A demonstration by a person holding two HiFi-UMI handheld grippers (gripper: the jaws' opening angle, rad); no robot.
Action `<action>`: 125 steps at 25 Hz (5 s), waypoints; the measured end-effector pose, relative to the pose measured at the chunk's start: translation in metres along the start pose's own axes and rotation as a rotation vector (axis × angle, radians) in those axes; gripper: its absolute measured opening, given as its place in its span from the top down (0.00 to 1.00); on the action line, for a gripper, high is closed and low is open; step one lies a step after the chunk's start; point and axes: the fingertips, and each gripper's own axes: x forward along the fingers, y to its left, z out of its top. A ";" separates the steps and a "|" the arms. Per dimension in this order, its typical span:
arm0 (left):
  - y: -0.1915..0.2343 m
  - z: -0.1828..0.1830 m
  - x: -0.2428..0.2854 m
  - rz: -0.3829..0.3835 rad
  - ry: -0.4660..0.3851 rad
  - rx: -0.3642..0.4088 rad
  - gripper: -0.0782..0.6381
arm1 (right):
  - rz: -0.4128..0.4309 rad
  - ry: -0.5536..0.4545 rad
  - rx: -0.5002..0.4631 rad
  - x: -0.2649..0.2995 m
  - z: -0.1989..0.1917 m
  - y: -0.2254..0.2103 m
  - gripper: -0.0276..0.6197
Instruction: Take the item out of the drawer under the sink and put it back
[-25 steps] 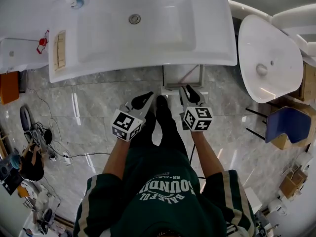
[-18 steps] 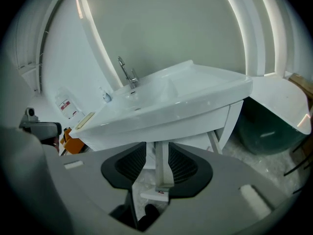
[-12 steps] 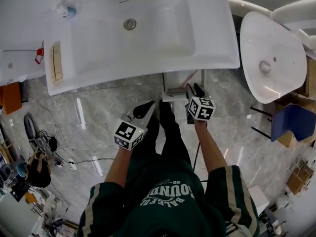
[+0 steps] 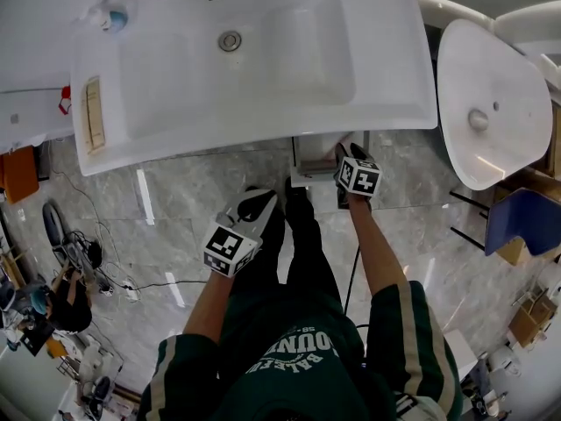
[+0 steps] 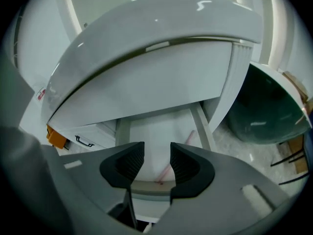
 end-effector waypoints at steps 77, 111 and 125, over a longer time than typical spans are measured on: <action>0.005 0.029 -0.050 0.101 -0.100 -0.046 0.82 | 0.031 -0.085 0.609 -0.026 0.021 -0.029 0.88; 0.035 0.127 -0.180 0.346 -0.367 0.039 0.82 | 0.409 -0.572 -0.356 -0.318 0.203 0.207 0.88; 0.036 0.160 -0.204 0.382 -0.434 0.085 0.82 | 0.476 -0.644 -0.437 -0.354 0.226 0.241 0.88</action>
